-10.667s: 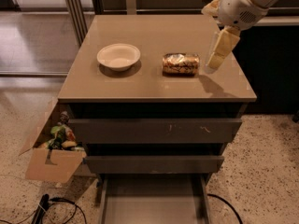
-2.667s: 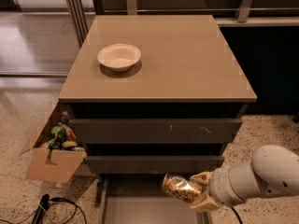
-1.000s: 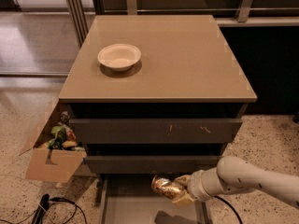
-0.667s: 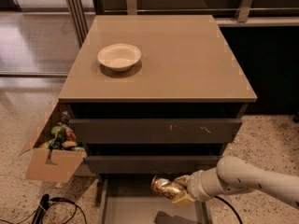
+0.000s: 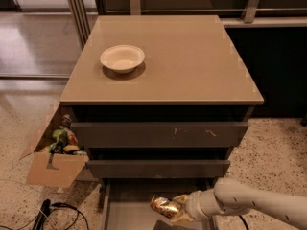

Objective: Place orange can into bottom drawer

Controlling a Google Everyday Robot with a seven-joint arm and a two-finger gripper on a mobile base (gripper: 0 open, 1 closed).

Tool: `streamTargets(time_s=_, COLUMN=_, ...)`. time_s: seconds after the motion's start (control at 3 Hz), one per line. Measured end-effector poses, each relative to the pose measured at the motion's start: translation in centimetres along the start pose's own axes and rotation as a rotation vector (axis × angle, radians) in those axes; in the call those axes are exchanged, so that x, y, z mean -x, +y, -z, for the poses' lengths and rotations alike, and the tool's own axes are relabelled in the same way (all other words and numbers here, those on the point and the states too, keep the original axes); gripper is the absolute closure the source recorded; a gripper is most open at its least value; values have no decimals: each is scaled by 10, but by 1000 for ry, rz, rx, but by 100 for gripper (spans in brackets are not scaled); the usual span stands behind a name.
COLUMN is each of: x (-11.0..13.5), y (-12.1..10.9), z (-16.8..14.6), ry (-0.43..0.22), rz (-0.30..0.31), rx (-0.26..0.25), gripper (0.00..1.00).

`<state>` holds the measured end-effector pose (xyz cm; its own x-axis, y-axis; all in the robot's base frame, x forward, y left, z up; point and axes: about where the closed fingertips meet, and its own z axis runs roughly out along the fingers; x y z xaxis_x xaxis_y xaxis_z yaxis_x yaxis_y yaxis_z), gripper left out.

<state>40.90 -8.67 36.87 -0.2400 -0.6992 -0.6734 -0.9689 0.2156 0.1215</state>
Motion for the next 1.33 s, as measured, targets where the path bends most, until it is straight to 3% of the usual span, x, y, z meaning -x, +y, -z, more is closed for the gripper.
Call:
streamTargets(time_s=0.67, x=-54, y=-17, z=-68, ry=-22, rz=-19, rx=-1, gripper=100)
streamTargets(time_s=1.0, x=-75, y=-47, z=-98, ry=0, rz=-26, rx=-3, gripper=100)
streamTargets(time_s=1.33, x=-75, y=-46, z=-100, ry=-4, rz=-25, rx=0, gripper=100)
